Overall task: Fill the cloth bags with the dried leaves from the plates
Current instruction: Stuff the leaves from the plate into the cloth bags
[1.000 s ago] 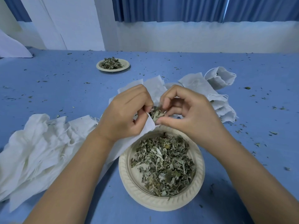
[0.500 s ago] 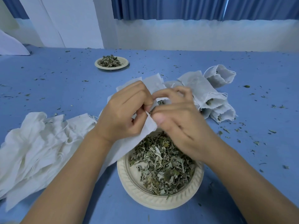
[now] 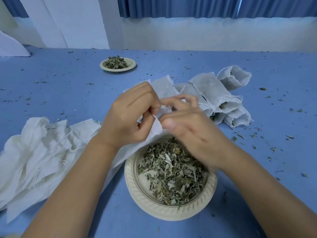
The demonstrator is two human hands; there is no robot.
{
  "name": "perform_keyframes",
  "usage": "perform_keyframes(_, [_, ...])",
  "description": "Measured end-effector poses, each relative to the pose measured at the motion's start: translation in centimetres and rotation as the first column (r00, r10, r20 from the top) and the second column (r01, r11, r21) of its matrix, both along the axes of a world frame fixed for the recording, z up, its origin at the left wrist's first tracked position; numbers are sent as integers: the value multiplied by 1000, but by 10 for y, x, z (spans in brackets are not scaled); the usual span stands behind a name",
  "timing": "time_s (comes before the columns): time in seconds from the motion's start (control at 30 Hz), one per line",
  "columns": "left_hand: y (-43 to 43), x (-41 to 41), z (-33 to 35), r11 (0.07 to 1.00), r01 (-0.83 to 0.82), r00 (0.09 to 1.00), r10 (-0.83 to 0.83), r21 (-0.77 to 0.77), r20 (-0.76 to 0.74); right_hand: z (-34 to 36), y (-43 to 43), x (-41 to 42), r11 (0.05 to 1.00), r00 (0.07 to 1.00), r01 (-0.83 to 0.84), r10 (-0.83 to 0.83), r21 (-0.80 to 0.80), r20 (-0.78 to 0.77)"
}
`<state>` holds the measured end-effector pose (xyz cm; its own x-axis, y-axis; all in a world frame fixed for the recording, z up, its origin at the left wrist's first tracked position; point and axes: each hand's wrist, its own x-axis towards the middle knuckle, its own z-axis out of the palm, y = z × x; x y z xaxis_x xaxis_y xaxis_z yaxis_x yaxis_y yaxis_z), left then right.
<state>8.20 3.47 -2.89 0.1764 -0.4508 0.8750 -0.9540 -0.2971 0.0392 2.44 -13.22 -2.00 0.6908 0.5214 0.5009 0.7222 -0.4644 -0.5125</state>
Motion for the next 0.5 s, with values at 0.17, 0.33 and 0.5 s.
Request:
perform_keyframes(0.17, [1, -3, 2, 998, -52, 997, 50, -26, -58, 19, -30, 3, 948, 997, 49, -30, 315, -66])
perform_keyframes(0.33, [2, -4, 1, 995, -94, 989, 89, -34, -116, 12, -14, -3, 959, 921, -180, 86, -220, -379])
perform_keyframes(0.5, [1, -6, 1, 994, -113, 980, 111, 0, -168, 1, -3, -4, 879, 958, -178, 51, -442, -284])
